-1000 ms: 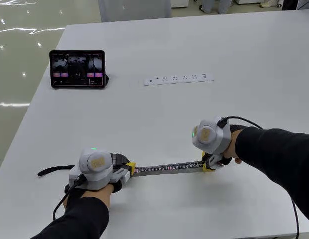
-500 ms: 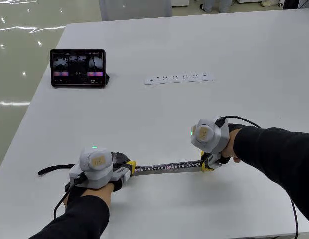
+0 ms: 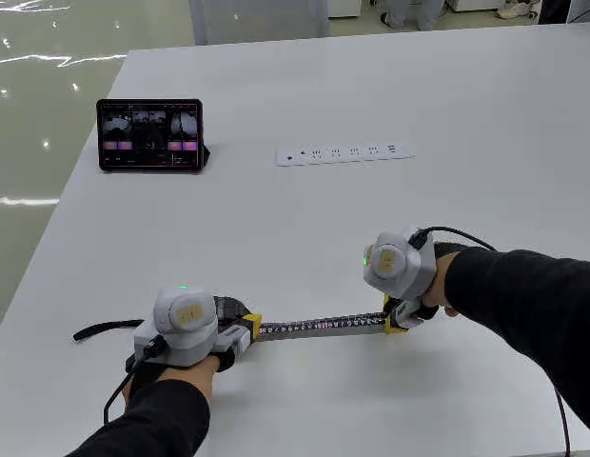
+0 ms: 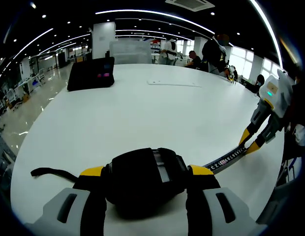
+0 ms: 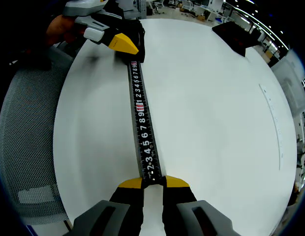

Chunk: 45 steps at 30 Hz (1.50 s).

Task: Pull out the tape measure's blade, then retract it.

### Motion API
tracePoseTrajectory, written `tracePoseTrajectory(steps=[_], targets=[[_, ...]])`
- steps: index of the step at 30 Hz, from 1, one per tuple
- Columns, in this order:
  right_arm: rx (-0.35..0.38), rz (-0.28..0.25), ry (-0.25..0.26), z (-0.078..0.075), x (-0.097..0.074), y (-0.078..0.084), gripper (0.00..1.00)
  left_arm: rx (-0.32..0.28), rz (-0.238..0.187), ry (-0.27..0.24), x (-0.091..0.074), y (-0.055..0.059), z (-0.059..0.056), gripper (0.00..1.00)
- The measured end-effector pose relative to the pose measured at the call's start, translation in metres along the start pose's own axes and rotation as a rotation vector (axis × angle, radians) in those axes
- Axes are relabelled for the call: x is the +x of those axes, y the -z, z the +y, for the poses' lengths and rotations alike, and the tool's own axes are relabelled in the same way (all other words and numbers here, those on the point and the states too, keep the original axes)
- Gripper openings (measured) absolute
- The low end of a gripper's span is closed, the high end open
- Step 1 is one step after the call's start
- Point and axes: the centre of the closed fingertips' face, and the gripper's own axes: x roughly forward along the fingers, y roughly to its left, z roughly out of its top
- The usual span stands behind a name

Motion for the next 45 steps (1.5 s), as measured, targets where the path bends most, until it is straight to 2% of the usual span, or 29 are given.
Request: tracePoseTrajectory(steps=[45], targets=[[0.002, 0.009, 0.007, 0.001, 0.004, -0.012, 0.1, -0.009, 0.001, 0.006, 0.0, 0.0, 0.0, 0.62]])
